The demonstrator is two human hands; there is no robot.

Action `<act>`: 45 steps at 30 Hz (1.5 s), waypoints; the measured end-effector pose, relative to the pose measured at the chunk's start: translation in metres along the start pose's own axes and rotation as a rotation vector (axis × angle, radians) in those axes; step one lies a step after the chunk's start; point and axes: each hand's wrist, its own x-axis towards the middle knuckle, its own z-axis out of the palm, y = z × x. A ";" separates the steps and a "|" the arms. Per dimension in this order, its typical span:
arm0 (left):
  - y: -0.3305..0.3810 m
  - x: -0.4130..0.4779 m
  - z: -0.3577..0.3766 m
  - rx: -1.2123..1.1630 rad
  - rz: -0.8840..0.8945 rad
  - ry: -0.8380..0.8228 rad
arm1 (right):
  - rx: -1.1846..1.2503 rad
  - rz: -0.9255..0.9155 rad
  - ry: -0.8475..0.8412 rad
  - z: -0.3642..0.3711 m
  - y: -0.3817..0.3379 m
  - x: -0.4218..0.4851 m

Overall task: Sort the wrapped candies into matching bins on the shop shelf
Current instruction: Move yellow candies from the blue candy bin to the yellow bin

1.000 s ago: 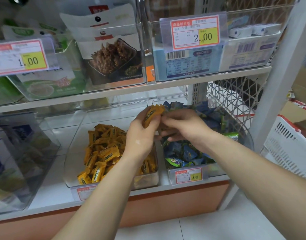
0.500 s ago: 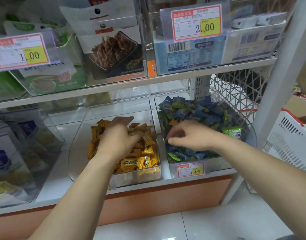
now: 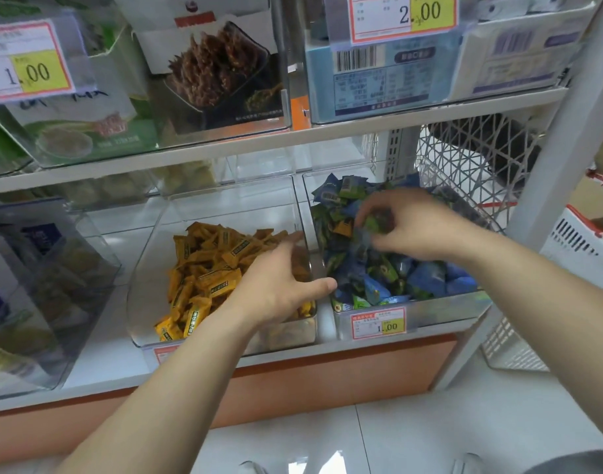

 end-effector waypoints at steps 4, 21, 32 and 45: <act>-0.002 0.000 0.001 -0.019 0.022 -0.001 | -0.351 0.055 0.080 0.000 0.016 -0.004; -0.002 0.002 0.002 -0.027 0.001 0.013 | -0.404 0.121 -0.034 0.065 0.007 0.034; -0.001 0.000 0.001 -0.029 -0.007 -0.002 | -0.477 0.127 0.001 0.068 0.009 0.040; 0.004 0.006 -0.003 -0.043 0.009 0.085 | 0.141 0.205 0.175 0.007 0.016 0.016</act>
